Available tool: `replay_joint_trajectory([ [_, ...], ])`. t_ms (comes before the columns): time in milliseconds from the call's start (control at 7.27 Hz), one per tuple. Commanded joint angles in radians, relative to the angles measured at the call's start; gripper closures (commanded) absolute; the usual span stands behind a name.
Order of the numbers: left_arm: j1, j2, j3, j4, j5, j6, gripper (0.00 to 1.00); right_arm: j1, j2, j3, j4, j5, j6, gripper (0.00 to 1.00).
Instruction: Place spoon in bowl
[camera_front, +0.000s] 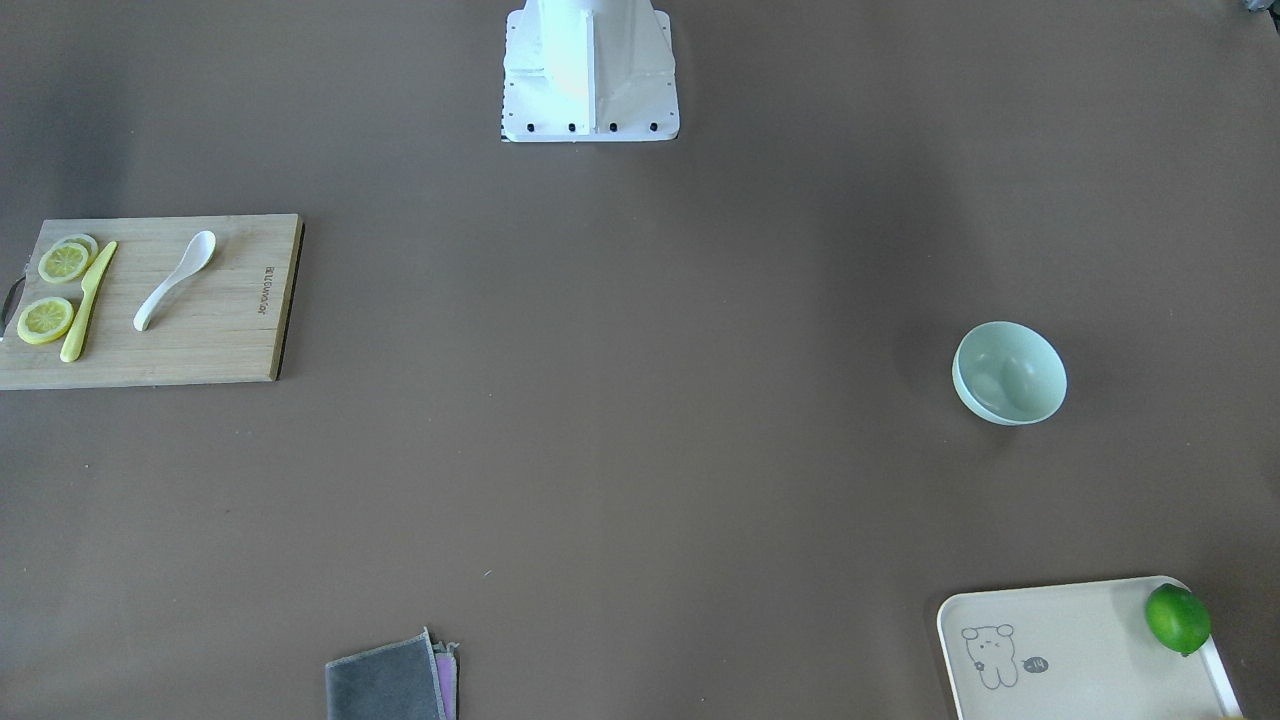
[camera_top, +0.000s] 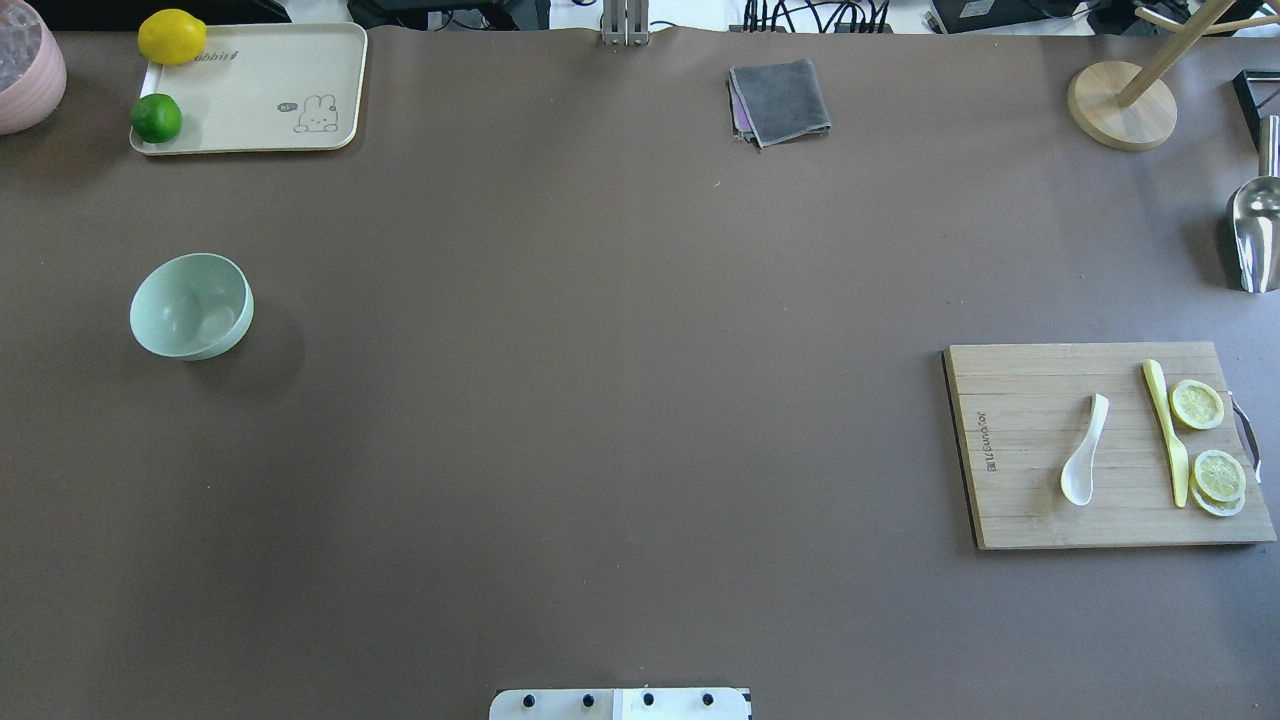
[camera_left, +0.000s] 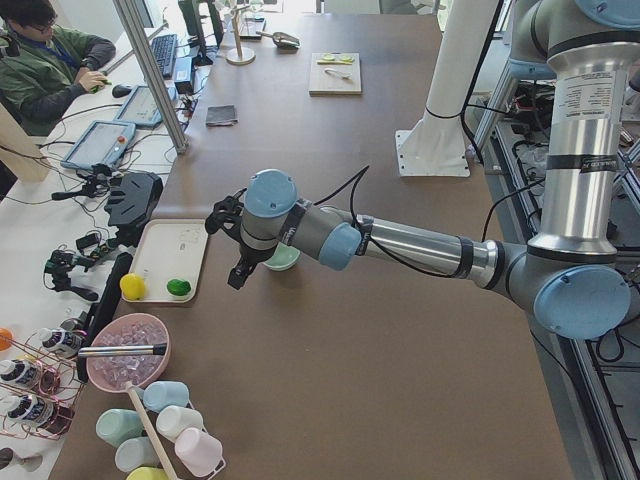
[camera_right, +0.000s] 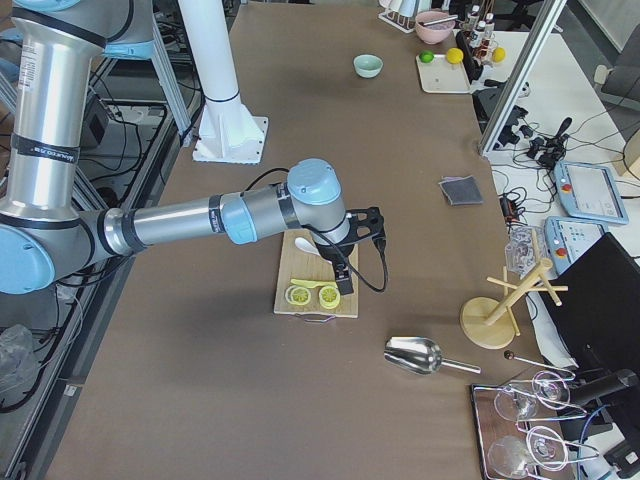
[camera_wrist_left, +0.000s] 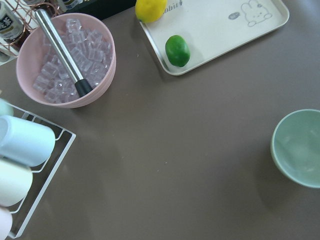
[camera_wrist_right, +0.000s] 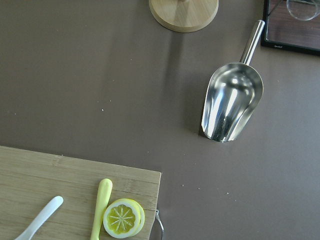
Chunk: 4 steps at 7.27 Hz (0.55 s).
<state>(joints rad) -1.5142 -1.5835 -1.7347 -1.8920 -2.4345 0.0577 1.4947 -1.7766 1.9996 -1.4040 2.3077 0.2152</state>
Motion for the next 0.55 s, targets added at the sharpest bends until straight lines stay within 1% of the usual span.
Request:
replay_joint_trajectory([
  [0, 0.11, -0.048, 0.107, -0.058, -0.005, -0.126, 0.01, -0.147, 0.017, -0.001, 0.103, -0.074, 0.273, 0.0],
  [138, 0.156, -0.049, 0.138, -0.138, -0.003, -0.227, 0.01, -0.227, 0.017, -0.001, 0.161, -0.127, 0.408, 0.01],
  [275, 0.223, -0.055, 0.197, -0.274, 0.0, -0.359, 0.01, -0.305, 0.016, -0.001, 0.219, -0.178, 0.523, 0.01],
  [413, 0.296, -0.065, 0.255, -0.417, 0.073, -0.486, 0.01, -0.348, 0.016, -0.001, 0.25, -0.207, 0.58, 0.01],
])
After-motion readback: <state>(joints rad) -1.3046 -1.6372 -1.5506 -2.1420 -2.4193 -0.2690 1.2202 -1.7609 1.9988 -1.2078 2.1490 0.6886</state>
